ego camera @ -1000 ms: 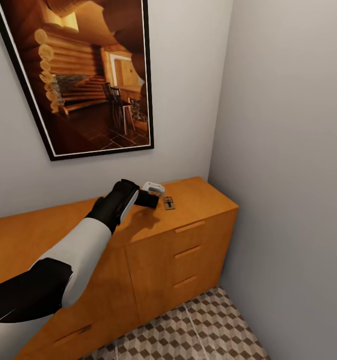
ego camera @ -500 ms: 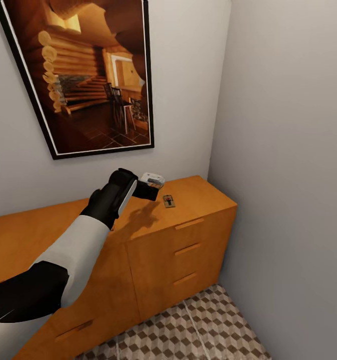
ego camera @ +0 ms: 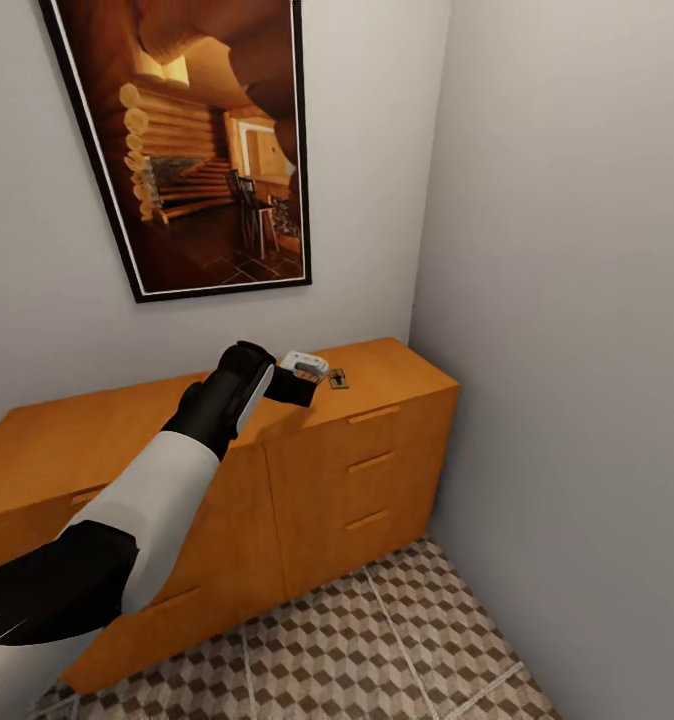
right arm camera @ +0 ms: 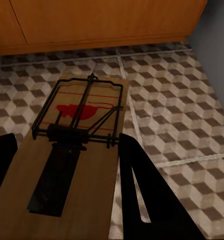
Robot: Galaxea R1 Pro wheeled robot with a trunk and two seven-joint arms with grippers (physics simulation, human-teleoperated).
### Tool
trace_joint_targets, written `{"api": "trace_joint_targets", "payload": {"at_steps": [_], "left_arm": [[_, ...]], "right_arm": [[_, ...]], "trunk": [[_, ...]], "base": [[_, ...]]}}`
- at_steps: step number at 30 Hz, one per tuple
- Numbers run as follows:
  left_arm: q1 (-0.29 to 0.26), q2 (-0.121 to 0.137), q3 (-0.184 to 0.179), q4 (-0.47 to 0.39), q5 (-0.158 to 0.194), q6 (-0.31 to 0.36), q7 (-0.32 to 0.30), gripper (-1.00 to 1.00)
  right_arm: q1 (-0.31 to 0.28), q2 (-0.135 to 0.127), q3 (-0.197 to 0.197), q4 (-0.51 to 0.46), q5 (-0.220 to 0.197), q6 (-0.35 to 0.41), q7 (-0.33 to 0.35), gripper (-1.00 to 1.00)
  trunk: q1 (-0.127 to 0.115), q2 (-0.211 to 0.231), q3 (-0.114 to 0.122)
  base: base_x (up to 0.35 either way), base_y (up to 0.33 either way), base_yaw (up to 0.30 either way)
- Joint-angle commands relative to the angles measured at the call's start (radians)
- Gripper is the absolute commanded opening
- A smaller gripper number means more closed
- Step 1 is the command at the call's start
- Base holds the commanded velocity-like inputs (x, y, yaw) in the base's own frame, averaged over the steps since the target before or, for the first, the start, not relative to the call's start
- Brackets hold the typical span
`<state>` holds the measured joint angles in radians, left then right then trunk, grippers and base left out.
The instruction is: Take the four mousetraps from the cabinet in the bathroom and place them on the bathroom floor. Make sure all four end up on the same floor surface, and ensure that at least two of them are either under or directly next to the same bathroom sink.
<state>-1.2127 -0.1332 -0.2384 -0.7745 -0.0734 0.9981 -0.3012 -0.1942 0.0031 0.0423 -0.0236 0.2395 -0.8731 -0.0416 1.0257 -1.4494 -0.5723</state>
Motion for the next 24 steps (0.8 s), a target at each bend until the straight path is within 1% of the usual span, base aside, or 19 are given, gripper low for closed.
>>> {"api": "trace_joint_targets", "payload": {"at_steps": [1, 7, 21, 24], "left_arm": [[-0.001, 0.000, -0.001, 0.000, -0.011, 0.002, -0.007, -1.00], [-0.001, 0.000, -0.001, 0.017, -0.011, 0.001, -0.007, -1.00], [-0.001, 0.000, -0.001, 0.024, -0.011, 0.000, -0.007, -1.00], [-0.001, 0.001, -0.001, 0.050, -0.011, -0.001, -0.009, -1.00]], "right_arm": [[-0.001, 0.000, 0.004, 0.001, -0.002, -0.003, 0.002, -1.00], [-0.001, 0.000, 0.004, 0.001, -0.002, -0.003, 0.002, -1.00], [-0.001, 0.000, 0.004, 0.001, -0.002, -0.003, 0.002, -1.00], [-0.001, 0.000, 0.004, 0.001, -0.002, -0.003, 0.002, -1.00]], "trunk": [[-0.001, -0.001, -0.001], [-0.001, -0.001, -0.001], [-0.001, -0.001, -0.001], [-0.001, -0.001, -0.001]], "base": [[-0.342, 0.000, 0.000], [-0.342, 0.000, 0.000], [-0.342, 0.000, 0.000], [-0.342, 0.000, 0.000]]}}
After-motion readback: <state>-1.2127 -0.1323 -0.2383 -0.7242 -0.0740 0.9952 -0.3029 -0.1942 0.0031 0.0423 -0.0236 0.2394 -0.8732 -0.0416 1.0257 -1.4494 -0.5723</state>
